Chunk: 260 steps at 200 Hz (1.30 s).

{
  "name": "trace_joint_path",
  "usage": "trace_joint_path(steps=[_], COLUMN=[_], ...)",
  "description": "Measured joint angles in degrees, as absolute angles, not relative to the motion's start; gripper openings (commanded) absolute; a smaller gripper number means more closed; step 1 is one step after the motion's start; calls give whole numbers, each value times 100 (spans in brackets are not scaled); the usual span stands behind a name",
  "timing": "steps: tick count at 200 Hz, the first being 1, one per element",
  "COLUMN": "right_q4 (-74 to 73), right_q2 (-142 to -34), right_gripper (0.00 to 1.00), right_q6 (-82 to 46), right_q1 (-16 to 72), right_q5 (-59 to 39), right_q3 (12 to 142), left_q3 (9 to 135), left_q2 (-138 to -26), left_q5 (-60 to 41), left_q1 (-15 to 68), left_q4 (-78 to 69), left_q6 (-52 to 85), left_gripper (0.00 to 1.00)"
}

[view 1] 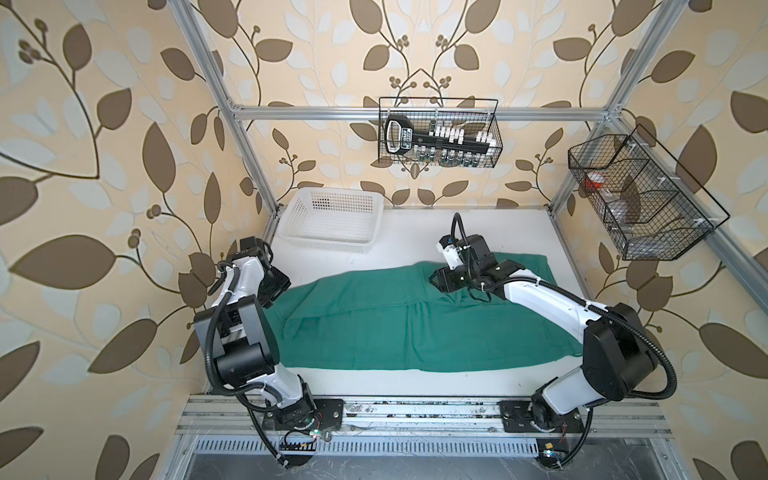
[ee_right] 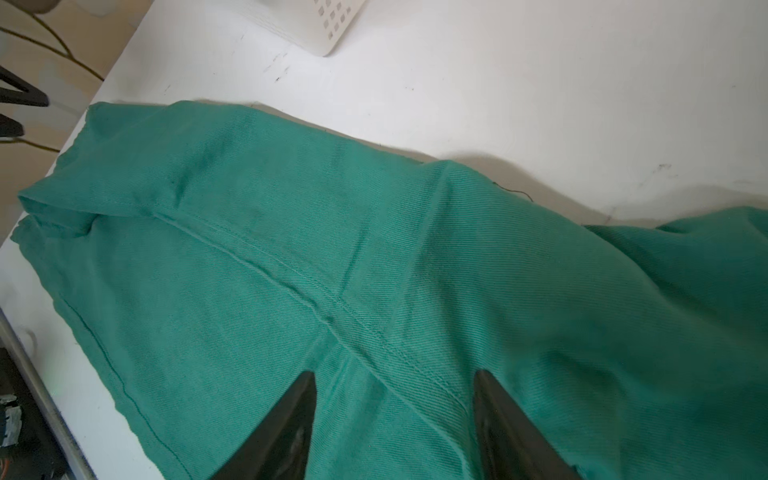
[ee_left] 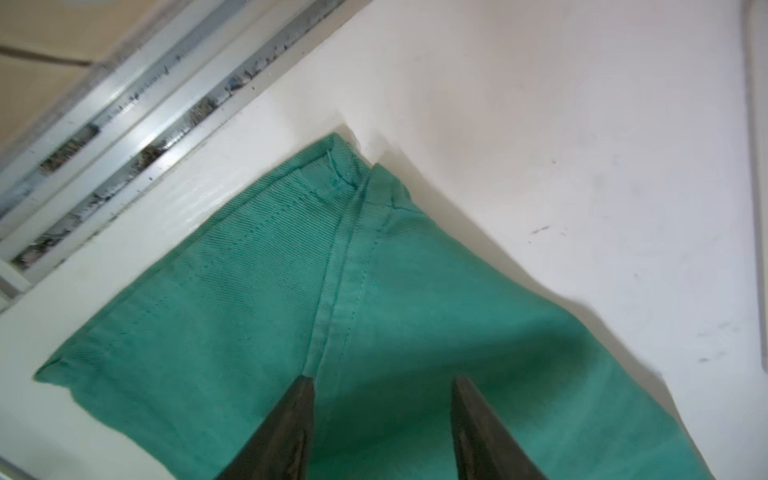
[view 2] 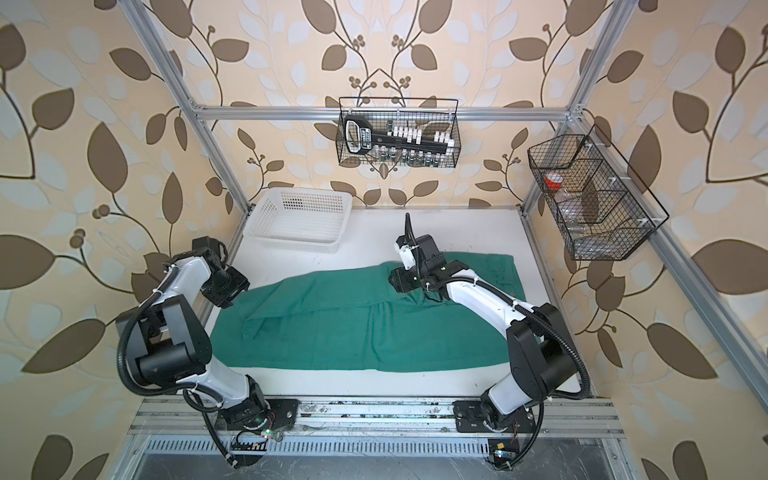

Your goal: Fold and stack the trousers

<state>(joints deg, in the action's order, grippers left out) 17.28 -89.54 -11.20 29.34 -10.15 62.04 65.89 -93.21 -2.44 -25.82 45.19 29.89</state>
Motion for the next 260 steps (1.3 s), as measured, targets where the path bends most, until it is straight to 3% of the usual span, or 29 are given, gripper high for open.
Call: trace_joint_path(steps=[84, 138, 170, 252, 260], right_q4=[906, 781, 762, 742, 742], right_q2=[-9926, -10457, -10499, -10551, -10551], right_gripper=[64, 65, 65, 64, 64], right_q6=[-1372, -1391, -1391, -1389, -1389], right_q1=[3395, 3634, 3636, 3538, 3509], right_q5=[-1181, -1076, -1026, -1033, -1033], right_q3=[6361, 6453, 6455, 6455, 6455], left_q3=[6243, 6989, 7192, 7199, 7214], left_q2=[-9920, -10499, -10742, -10818, -10801], left_q5=[-838, -786, -803, -823, -834], left_q1=[-2995, -2995, -2993, -2917, -2917], left_q4=[4106, 4021, 4003, 4141, 4185], left_q6=[3022, 2860, 2799, 2707, 2724], left_gripper=[60, 59, 50, 2, 0])
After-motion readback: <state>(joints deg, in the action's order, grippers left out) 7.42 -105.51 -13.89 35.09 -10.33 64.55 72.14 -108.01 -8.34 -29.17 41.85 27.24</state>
